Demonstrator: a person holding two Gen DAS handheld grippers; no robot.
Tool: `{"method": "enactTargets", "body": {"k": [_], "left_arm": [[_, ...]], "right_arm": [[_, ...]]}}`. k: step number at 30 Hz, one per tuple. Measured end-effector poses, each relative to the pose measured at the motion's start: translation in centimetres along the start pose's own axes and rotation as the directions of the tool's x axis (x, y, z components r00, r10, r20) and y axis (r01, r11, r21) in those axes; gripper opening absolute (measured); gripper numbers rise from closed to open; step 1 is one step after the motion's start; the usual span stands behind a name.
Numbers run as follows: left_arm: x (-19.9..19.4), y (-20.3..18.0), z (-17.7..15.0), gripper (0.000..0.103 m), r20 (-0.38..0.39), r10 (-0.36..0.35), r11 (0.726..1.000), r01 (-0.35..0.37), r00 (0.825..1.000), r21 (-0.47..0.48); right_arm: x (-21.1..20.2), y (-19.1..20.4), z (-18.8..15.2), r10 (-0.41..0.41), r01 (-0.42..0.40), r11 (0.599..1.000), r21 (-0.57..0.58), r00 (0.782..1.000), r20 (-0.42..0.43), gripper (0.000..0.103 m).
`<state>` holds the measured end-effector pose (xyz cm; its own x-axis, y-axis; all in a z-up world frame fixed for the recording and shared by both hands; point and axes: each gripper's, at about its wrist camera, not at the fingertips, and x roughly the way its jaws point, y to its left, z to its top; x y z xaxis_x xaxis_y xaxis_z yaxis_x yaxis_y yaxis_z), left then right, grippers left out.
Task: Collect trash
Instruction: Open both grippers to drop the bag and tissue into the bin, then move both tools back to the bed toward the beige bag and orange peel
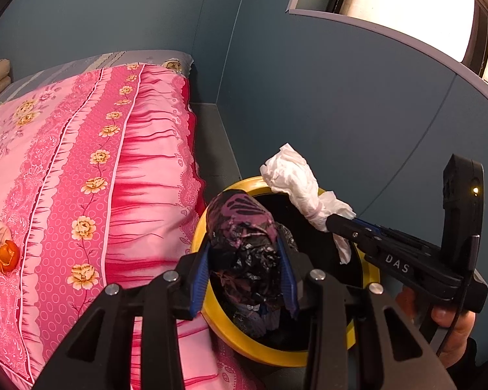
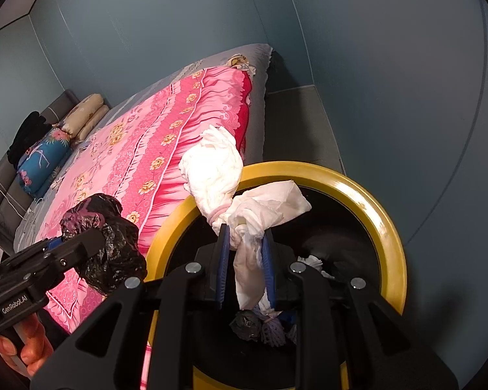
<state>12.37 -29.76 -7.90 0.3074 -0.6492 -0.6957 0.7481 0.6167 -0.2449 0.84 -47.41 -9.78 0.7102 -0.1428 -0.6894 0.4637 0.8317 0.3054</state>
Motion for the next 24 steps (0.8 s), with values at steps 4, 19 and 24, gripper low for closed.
{"method": "enactTargets", "body": {"k": [4, 19, 24], "left_arm": [[0.2, 0.6, -0.1, 0.042, -0.01, -0.008, 0.999, 0.008, 1.0, -0.037], [-4.0, 3.3, -0.1, 0.078, 0.104, 0.066, 0.995, -0.057, 0.992, -0.085], [-6.4, 4.8, 0.0, 0.081, 0.148, 0.1, 0.991, -0.085, 0.984, -0.104]], "right_arm": [[0.0, -0.1, 0.0, -0.013, 0.012, 1.0, 0.016, 1.0, 0.009, 0.024], [-0.4, 0.0, 0.8, -0.021, 0.019, 0.999, 0.038, 0.998, 0.058, 0.058], [-0.7, 1.4, 1.2, 0.021, -0.021, 1.0, 0.002, 0.996, 0.083, 0.065]]}}
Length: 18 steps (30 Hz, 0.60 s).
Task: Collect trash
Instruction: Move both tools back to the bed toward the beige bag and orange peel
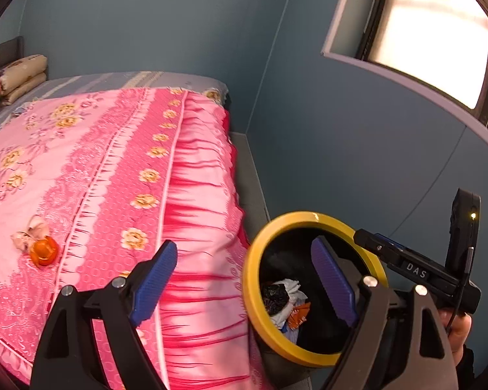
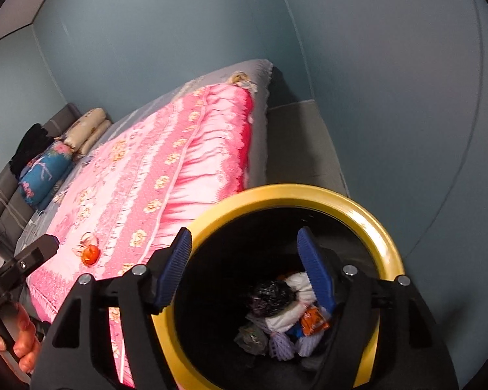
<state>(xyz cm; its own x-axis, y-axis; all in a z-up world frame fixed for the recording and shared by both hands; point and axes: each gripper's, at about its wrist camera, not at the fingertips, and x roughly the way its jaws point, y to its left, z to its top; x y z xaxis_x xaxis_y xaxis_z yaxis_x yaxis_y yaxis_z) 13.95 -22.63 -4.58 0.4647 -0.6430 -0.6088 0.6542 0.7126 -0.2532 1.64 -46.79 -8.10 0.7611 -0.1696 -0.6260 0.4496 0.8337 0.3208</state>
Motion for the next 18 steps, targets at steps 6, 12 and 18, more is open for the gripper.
{"method": "enactTargets", "body": {"k": [6, 12, 18], "left_arm": [[-2.5, 2.5, 0.6, 0.083, 0.042, 0.028, 0.999, -0.027, 0.999, -0.03], [-4.5, 5.9, 1.0, 0.086, 0.082, 0.079, 0.995, -0.074, 0.994, -0.063], [-5.1, 9.7, 1.2, 0.087, 0.08, 0.128, 0.987, -0.119, 0.989, -0.107]], "right_arm": [[0.2, 3.1, 0.5, 0.046, -0.045, 0.997, -0.063, 0.999, 0.015, 0.067], [1.2, 7.1, 0.8, 0.097, -0.095, 0.986, -0.136, 0.995, 0.004, 0.071], [3.1, 11.5, 0.7, 0.15, -0.153, 0.966, -0.207, 0.988, -0.03, 0.074]]}}
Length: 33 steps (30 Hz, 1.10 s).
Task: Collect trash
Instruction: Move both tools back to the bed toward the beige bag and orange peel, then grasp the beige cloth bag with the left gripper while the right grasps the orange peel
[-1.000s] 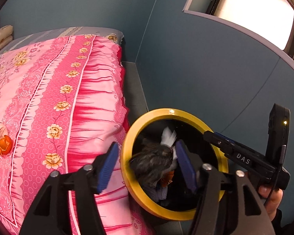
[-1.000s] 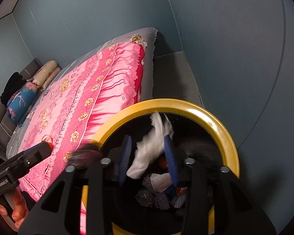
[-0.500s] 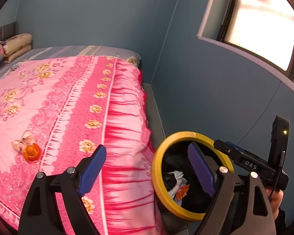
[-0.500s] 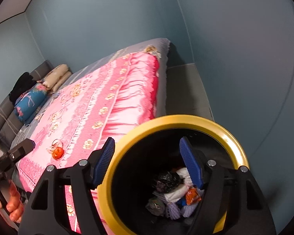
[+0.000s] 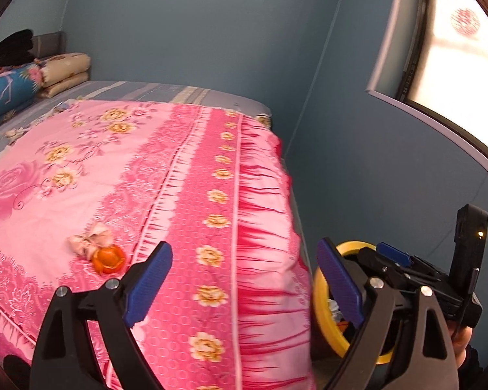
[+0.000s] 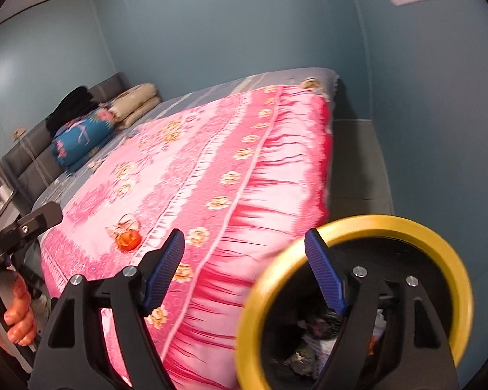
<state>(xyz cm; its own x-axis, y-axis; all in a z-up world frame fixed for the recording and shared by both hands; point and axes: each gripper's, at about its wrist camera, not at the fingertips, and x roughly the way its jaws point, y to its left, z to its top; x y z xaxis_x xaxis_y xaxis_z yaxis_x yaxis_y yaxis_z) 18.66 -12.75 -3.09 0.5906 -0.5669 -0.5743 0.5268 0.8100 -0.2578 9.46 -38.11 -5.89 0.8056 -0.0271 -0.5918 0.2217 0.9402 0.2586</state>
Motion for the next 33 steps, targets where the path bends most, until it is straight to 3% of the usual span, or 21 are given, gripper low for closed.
{"method": "enactTargets", "body": {"k": [11, 20, 27, 33], "left_arm": [[2.5, 10.8, 0.5, 0.087, -0.041, 0.162, 0.983, -0.165, 0.986, -0.08], [6.1, 21.3, -0.3, 0.087, -0.136, 0.294, 0.942, -0.311, 0.946, -0.124], [10.2, 26.9, -1.7, 0.086, -0.231, 0.315, 0.929, -0.348, 0.921, -0.122], [13.3, 28.0, -2.4, 0.086, -0.298, 0.278, 0.949, -0.31, 0.913, -0.064]], "right_arm": [[7.0, 8.1, 0.4, 0.094, -0.105, 0.987, -0.119, 0.991, -0.094, 0.074], [14.0, 14.8, 0.3, 0.13, -0.172, 0.962, -0.214, 0.972, -0.196, 0.074], [18.5, 18.1, -0.5, 0.141, -0.209, 0.947, -0.245, 0.953, -0.27, 0.074], [21.3, 19.9, -1.1, 0.154, -0.243, 0.933, -0.265, 0.936, -0.317, 0.074]]}}
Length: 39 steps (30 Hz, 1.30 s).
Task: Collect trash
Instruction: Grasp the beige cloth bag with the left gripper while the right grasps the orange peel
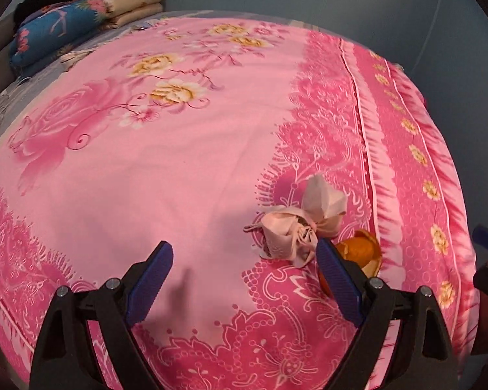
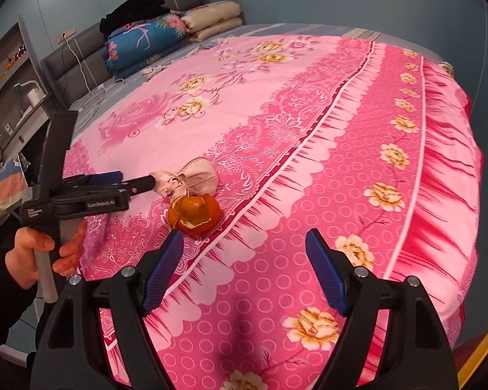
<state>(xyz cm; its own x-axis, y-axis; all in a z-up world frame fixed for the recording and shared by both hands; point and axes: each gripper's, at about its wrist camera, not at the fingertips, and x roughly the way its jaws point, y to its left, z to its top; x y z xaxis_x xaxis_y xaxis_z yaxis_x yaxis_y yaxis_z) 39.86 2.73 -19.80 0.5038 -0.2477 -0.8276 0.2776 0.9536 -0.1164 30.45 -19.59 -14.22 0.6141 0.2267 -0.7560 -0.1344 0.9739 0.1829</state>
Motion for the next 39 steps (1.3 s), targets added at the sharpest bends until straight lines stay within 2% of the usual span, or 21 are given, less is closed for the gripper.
{"method": "enactTargets", "body": {"k": [6, 12, 15, 18, 20, 23, 28, 33, 36, 39], "left_arm": [[2.5, -0.9, 0.7, 0.086, -0.046, -0.033, 0.997, 0.035, 0.998, 0.062], [5.1, -2.1, 2.2, 0.084, -0.09, -0.09, 0.992, 0.097, 0.992, 0.075], [6.1, -1.6, 2.7, 0.076, -0.096, -0.129, 0.991, 0.131, 0.987, 0.023], [6.2, -1.3, 3.0, 0.061, -0.082, -0.159, 0.987, 0.16, 0.984, 0.006], [6.1, -1.2, 3.0, 0.044, -0.079, -0.187, 0.982, 0.188, 0.979, 0.005], [6.2, -0.7, 3.1, 0.031, -0.081, -0.229, 0.973, 0.228, 0.97, -0.024], [6.5, 0.5, 3.1, 0.025, -0.069, -0.288, 0.955, 0.282, 0.955, -0.09], [6.3, 0.8, 3.0, 0.022, -0.053, -0.31, 0.946, 0.302, 0.949, -0.121], [6.1, 1.1, 3.0, 0.022, -0.044, -0.306, 0.945, 0.298, 0.951, -0.137], [5.8, 1.3, 3.0, 0.021, -0.037, -0.292, 0.948, 0.284, 0.956, -0.145]], "right_arm": [[2.4, 1.2, 0.7, 0.028, -0.029, 0.999, -0.021, 0.999, -0.032, 0.074], [3.9, 2.2, 0.8, 0.045, -0.048, 0.997, -0.054, 0.998, -0.053, 0.074], [4.9, 2.6, 0.8, 0.047, -0.052, 0.996, -0.069, 0.996, -0.07, 0.074], [6.2, 2.9, 1.0, 0.064, -0.071, 0.995, -0.069, 0.993, -0.097, 0.074], [7.4, 3.3, 1.0, 0.068, -0.077, 0.994, -0.072, 0.991, -0.118, 0.074], [9.1, 3.7, 1.1, 0.071, -0.082, 0.994, -0.071, 0.988, -0.139, 0.074], [11.5, 4.3, 1.2, 0.08, -0.092, 0.994, -0.061, 0.981, -0.174, 0.074], [13.3, 5.4, 1.3, 0.092, -0.108, 0.992, -0.072, 0.977, -0.193, 0.074], [14.0, 5.9, 1.3, 0.066, -0.087, 0.992, -0.096, 0.978, -0.199, 0.058], [13.9, 6.1, 1.2, 0.06, -0.079, 0.992, -0.095, 0.979, -0.193, 0.048]]}}
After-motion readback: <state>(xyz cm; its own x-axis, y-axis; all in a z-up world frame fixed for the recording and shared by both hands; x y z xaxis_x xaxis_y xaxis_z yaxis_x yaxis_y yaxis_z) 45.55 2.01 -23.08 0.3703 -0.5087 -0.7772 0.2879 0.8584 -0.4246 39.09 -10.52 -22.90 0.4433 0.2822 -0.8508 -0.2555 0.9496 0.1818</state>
